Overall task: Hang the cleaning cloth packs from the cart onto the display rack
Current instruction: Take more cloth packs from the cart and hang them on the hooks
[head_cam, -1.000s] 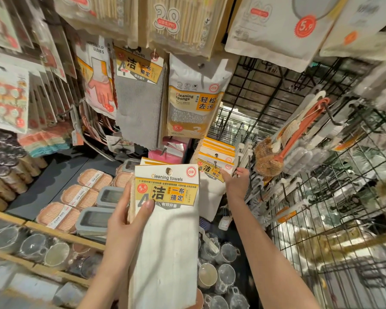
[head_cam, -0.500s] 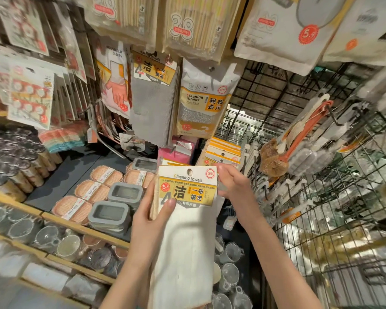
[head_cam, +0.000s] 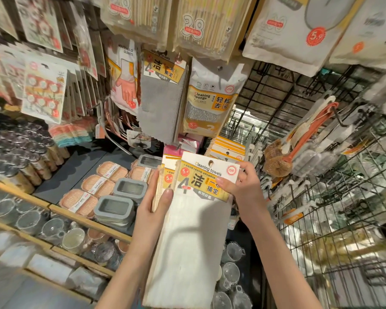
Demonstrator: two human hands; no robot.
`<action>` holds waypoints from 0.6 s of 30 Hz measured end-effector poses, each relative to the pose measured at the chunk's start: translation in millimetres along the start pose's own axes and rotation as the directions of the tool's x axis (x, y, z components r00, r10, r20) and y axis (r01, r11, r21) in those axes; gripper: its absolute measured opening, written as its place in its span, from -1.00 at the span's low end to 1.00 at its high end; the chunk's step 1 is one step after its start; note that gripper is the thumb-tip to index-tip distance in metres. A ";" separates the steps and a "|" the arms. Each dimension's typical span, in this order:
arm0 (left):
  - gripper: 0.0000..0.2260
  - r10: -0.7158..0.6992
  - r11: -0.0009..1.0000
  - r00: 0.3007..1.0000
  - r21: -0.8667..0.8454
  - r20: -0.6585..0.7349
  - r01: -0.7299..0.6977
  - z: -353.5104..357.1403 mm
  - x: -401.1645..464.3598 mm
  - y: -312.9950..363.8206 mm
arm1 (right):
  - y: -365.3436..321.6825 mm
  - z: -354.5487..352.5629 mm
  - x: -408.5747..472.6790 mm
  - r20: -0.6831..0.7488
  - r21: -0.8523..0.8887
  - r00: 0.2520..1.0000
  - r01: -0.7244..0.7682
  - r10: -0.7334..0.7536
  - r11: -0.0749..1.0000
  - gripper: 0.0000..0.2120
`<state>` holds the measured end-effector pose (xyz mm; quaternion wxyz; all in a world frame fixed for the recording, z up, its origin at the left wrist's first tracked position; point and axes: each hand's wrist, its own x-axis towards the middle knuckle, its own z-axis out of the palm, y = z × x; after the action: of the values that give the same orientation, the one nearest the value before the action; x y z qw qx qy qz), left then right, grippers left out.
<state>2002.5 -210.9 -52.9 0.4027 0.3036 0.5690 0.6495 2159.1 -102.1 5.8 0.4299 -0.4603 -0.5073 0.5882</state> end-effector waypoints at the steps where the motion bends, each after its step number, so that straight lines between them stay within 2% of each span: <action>1: -0.55 -0.001 1.000 1.000 -0.016 -0.005 0.001 0.2 -1.0 -0.1 | -1.3 -0.7 0.7 0.000 0.030 1.000 -0.013 0.013 0.999 -0.61; 5: -0.52 -0.006 0.999 1.000 -0.053 -0.015 0.005 2.2 -3.0 -2.6 | -2.1 -2.1 3.6 0.026 0.065 0.999 -0.040 0.038 0.997 -0.63; 10: -0.57 0.011 0.998 0.999 -0.057 -0.033 -0.013 1.7 -0.2 -3.2 | 0.1 -1.7 4.2 0.014 0.075 1.000 -0.025 0.024 0.997 -0.60; 16: -0.55 0.044 0.994 0.998 -0.100 -0.045 -0.048 1.4 6.3 -2.8 | 11.0 -6.4 9.4 -0.066 -0.015 0.998 0.015 -0.015 1.000 -0.64; 18: -0.54 0.042 0.994 0.997 -0.102 -0.059 -0.048 -1.5 9.3 -3.3 | 16.6 -8.8 13.4 -0.099 -0.048 0.995 -0.004 -0.001 0.999 -0.58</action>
<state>1997.2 -203.5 -56.9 0.3868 0.2765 0.5390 0.6953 2164.3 -89.2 -12.7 0.4428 -0.4995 -0.4989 0.5527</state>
